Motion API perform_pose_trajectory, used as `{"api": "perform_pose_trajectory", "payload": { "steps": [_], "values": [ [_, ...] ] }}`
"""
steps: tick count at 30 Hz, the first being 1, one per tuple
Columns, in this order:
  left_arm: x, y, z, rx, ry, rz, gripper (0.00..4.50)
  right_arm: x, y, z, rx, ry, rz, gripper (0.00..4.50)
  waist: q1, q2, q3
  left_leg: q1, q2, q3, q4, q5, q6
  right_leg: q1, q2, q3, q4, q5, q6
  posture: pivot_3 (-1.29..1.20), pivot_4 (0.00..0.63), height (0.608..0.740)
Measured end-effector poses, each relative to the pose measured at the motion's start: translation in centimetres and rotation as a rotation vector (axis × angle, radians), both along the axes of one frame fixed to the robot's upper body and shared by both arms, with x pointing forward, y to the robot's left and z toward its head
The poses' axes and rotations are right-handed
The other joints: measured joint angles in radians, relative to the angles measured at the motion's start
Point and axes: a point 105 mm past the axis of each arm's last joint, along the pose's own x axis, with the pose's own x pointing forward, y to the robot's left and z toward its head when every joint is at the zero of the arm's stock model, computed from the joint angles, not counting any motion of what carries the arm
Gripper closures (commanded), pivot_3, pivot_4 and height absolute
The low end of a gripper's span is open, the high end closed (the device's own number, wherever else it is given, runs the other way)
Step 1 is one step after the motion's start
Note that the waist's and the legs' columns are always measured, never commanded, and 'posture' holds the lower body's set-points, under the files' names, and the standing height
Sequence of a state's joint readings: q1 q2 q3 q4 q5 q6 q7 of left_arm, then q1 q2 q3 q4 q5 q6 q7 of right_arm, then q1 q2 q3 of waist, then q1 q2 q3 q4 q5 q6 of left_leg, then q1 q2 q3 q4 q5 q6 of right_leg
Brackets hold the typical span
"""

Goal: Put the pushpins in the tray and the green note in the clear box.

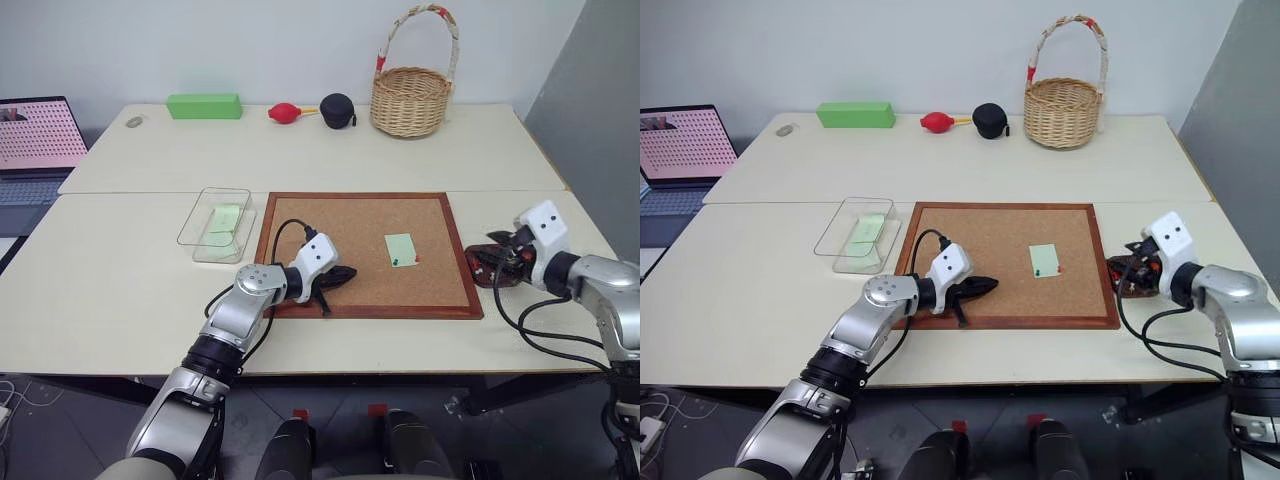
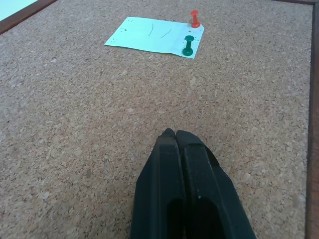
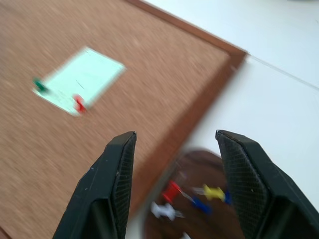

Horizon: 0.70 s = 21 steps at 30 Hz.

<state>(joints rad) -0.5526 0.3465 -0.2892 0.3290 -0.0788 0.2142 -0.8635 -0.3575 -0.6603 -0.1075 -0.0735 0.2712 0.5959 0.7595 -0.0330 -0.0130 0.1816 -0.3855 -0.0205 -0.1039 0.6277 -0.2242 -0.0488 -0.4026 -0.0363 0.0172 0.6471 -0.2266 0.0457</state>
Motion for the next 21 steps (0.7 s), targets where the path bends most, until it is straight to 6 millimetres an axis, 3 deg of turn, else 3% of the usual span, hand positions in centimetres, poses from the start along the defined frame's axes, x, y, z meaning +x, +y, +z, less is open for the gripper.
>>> {"api": "perform_pose_trajectory", "payload": {
  "steps": [6, 14, 17, 21],
  "values": [
    [0.0, -0.1, 0.1, 0.004, -0.004, -0.004, 4.5, 0.9, 4.3, -2.1, 0.059, 0.018, 0.056, 1.8, 0.001, 0.0, 0.0, 0.0, 0.0, -0.001, 0.0, 0.0, 0.0, 0.0, 0.0, 0.0, 0.0, 0.0, 0.0, 0.0, 0.15, 0.74],
    [0.0, -0.1, 0.1, 0.005, -0.006, -0.004, 4.5, 1.9, 5.0, -4.3, 0.06, 0.049, 0.028, 1.8, 0.001, 0.0, 0.0, 0.0, 0.0, -0.001, 0.0, 0.0, 0.0, 0.0, 0.0, 0.0, 0.0, 0.0, 0.0, 0.0, 0.15, 0.74],
    [0.0, 0.0, 0.1, 0.005, -0.006, -0.002, 4.5, 2.1, 4.8, -5.2, 0.051, 0.063, 0.012, 2.2, 0.001, 0.0, 0.0, 0.0, 0.0, -0.001, 0.0, 0.0, 0.0, 0.0, 0.0, 0.0, 0.0, 0.0, 0.0, 0.0, 0.15, 0.74],
    [0.0, 0.0, 0.0, 0.006, -0.006, -0.001, 4.5, 2.4, 4.6, -5.2, 0.052, 0.054, 0.007, 3.08, 0.0, 0.0, 0.0, 0.0, 0.0, -0.001, 0.0, 0.0, 0.0, 0.0, 0.0, 0.0, 0.0, 0.0, 0.0, 0.0, 0.15, 0.74]
  ]
}}
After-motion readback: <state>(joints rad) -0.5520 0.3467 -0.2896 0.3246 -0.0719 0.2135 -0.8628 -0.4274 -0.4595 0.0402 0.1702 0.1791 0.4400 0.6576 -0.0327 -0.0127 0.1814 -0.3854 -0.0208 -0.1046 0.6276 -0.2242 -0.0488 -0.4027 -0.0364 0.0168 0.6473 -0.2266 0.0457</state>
